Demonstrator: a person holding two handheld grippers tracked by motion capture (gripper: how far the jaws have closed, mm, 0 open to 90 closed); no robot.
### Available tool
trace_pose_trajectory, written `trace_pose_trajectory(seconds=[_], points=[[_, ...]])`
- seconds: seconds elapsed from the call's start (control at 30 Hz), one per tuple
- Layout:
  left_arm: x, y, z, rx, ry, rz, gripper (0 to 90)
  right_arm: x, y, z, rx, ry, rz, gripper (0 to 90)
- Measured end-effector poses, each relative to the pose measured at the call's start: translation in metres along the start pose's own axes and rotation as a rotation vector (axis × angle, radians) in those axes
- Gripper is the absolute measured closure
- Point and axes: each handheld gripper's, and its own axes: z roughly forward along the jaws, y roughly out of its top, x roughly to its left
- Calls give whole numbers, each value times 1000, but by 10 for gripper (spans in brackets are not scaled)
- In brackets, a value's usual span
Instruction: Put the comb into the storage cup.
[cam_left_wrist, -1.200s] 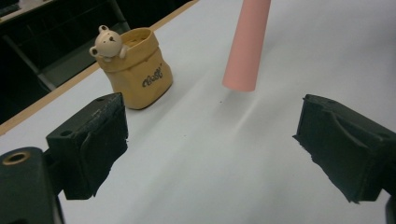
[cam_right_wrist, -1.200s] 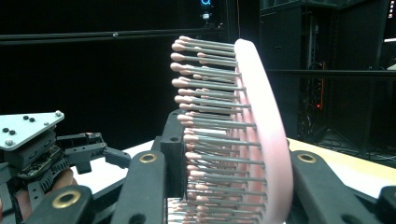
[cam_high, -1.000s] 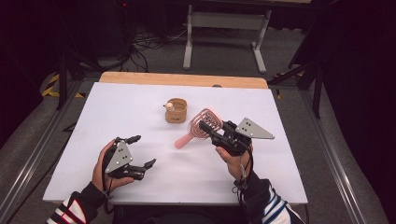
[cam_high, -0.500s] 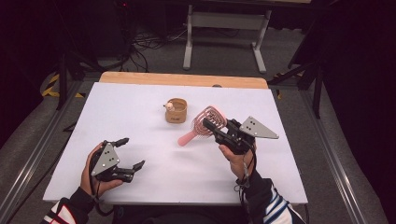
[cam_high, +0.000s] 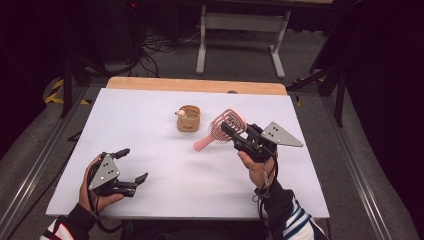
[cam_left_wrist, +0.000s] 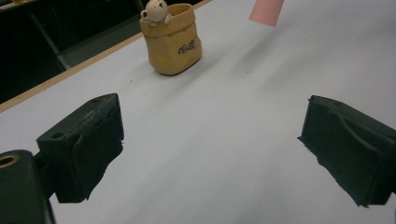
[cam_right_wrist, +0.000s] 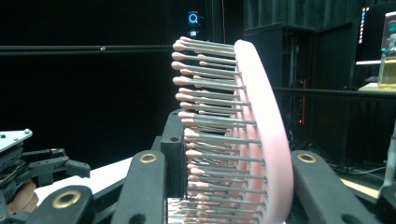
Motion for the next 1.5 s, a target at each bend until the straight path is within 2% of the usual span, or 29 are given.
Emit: trace_pose_trajectory(seconds=[0.17,0.7,1.1,1.33,1.5], points=[[2,-2,-2,-3,6,-14,61,-4,4,1,-13,-15,-7,636],[1,-3,-1,2,16,-13,59,-17,24,12,-38,-50,-55,637],[2,-2,-2,-13,10,-20,57,-25,38,39,-47,-87,-81,637],[0,-1,-1,-10,5,-6,57,-32,36,60,-37,-130,-77,637],[1,-1,-1,-20,5,-12,57,-37,36,73,-36,-153,-81,637]])
